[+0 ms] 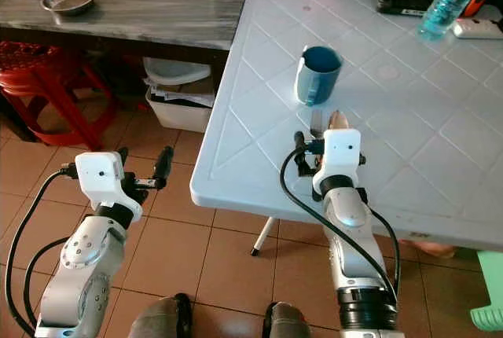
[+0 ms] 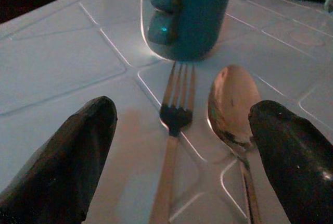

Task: Setting the table

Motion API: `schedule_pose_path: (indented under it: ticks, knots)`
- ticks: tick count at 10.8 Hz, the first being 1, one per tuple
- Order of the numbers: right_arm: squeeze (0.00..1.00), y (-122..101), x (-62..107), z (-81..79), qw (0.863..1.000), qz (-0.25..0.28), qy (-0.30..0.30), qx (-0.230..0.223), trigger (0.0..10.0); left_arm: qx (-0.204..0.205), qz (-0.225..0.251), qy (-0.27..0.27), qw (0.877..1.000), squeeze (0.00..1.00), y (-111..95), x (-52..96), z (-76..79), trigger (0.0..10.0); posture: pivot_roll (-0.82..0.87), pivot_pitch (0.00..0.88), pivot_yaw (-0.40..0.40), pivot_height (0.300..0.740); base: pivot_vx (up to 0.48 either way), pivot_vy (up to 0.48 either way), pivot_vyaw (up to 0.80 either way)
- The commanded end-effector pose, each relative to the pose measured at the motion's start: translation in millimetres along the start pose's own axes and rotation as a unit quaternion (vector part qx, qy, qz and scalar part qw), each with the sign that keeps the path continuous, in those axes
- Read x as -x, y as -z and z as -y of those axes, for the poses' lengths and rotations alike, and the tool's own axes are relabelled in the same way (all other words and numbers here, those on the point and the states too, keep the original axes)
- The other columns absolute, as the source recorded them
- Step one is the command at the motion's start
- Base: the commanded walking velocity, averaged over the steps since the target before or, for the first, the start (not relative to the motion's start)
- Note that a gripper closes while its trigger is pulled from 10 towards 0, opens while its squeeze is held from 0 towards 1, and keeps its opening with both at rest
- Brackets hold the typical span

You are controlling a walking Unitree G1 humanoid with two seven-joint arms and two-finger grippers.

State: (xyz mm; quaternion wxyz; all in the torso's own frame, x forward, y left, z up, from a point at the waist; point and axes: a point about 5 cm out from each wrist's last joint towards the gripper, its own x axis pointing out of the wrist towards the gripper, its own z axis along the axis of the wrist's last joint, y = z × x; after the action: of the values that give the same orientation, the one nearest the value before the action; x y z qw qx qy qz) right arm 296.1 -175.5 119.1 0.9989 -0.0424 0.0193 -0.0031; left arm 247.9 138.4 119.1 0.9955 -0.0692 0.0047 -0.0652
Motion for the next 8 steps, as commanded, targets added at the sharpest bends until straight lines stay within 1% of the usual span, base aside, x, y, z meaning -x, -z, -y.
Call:
schedule_pose_path:
  ticks: [1, 2, 4, 6, 7, 8]
  knots:
    - [0.0, 1.6, -1.8, 2.9, 1.0, -0.01, 0.007, -0.001, 10.0, -0.004, -0.001, -0.001, 1.0, 0.0, -1.4, 3.1, -1.1, 10.0, 0.0, 0.165, 0.009, 0.74, 0.0, 0.0, 0.0]
    - [0.0, 4.2, -3.8, 2.1, 1.0, -0.024, 0.005, -0.008, 10.0, -0.004, -0.002, 0.0, 1.0, 0.0, -1.2, 3.4, -1.0, 10.0, 0.0, 0.165, 0.008, 0.74, 0.0, 0.0, 0.0]
    - [0.0, 11.6, -2.4, -2.5, 0.998, -0.049, -0.009, -0.025, 10.0, -0.004, -0.004, 0.002, 1.0, 0.0, -0.8, 4.2, -0.7, 10.0, 0.0, 0.158, 0.009, 0.74, 0.0, 0.0, 0.0]
    - [0.0, 16.7, -1.3, -5.5, 0.997, -0.066, -0.02, -0.029, 10.0, -0.002, -0.006, 0.008, 1.0, 0.0, -0.3, 4.5, 0.6, 10.0, 0.0, 0.156, 0.01, 0.74, 0.0, 0.0, 0.0]
    - [0.0, 18.8, -0.8, -6.5, 0.997, -0.074, -0.025, -0.03, 7.9, 0.007, -0.01, 0.021, 1.0, 0.0, 0.6, 4.9, 2.8, 10.0, 0.0, 0.154, 0.008, 0.74, 0.0, 0.0, 0.0]
    - [0.0, 19.6, -0.7, -6.7, 0.996, -0.078, -0.029, -0.03, 2.9, 0.025, -0.016, 0.055, 0.998, 0.0, 1.1, 7.4, 8.3, 10.0, 0.0, 0.154, 0.007, 0.74, 0.0, 0.0, 0.0]
